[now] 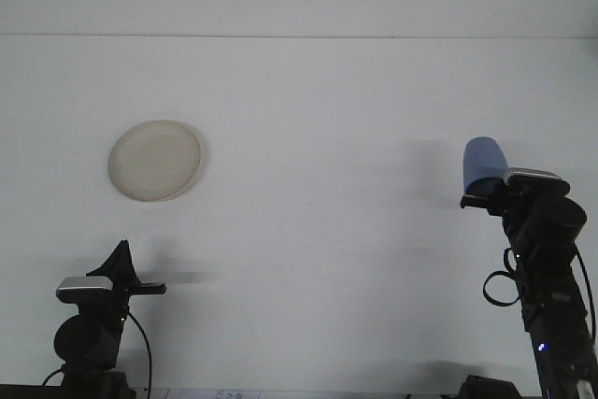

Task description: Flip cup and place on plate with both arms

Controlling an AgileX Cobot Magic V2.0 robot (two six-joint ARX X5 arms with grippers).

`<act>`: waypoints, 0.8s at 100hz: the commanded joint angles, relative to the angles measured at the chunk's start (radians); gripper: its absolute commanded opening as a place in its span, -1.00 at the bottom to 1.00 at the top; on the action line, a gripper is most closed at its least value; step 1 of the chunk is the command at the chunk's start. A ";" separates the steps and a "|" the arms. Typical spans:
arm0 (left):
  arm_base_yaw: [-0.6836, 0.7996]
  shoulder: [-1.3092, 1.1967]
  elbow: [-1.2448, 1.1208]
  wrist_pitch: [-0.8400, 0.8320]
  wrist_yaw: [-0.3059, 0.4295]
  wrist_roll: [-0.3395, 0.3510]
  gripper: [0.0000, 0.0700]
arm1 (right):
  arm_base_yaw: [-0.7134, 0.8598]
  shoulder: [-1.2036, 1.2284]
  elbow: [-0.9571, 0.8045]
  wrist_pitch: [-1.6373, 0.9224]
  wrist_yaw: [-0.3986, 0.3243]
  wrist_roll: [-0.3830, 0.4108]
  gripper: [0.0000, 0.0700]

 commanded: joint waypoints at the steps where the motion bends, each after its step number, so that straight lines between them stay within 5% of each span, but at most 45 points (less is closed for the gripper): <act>1: -0.001 -0.002 -0.019 0.015 -0.003 -0.006 -0.96 | 0.070 -0.004 0.095 -0.213 0.000 0.021 -1.00; 34: -0.001 -0.002 -0.019 0.015 -0.003 -0.006 -0.96 | 0.526 0.211 0.515 -0.895 -0.004 0.037 -1.00; 80: -0.001 -0.002 -0.019 0.015 -0.003 -0.006 -0.96 | 0.944 0.629 0.674 -1.147 0.004 -0.034 -1.00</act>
